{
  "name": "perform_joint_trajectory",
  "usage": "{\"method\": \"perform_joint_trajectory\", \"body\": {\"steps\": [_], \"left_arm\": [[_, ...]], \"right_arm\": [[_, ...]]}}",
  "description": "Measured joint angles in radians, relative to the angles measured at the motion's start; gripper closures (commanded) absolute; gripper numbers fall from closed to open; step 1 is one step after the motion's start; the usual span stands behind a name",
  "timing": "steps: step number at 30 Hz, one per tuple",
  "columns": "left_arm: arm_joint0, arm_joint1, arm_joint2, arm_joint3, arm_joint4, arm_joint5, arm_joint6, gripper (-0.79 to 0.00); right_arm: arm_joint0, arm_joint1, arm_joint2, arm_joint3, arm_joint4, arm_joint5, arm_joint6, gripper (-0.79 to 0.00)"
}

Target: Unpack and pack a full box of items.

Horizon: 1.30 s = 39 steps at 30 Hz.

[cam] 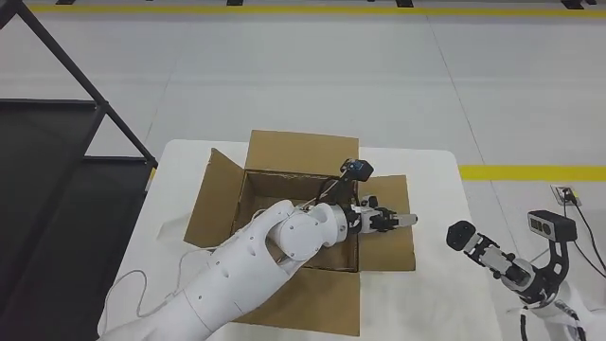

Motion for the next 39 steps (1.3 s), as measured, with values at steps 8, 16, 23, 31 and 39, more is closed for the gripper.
{"method": "perform_joint_trajectory", "body": {"steps": [8,16,23,31,39], "left_arm": [[0.02,-0.008,-0.006,-0.001,0.012,0.006,0.013,-0.785],[0.007,-0.045,-0.004,0.063,0.0,-0.025,0.011,-0.785],[0.011,-0.065,-0.014,0.104,0.003,-0.047,0.005,-0.785],[0.025,-0.076,-0.042,0.104,0.022,-0.062,0.011,-0.785],[0.106,-0.037,-0.147,-0.035,0.127,-0.024,0.064,-0.785]], "right_arm": [[0.005,0.004,-0.023,-0.039,-0.059,0.072,0.01,-0.785],[0.016,0.01,-0.077,-0.022,-0.171,0.118,0.041,-0.785],[0.052,0.009,-0.137,0.043,-0.171,0.125,0.05,-0.785],[0.099,0.008,-0.205,0.082,-0.219,0.137,0.045,-0.785],[0.141,0.008,-0.236,0.114,-0.257,0.159,0.01,-0.785]]}}
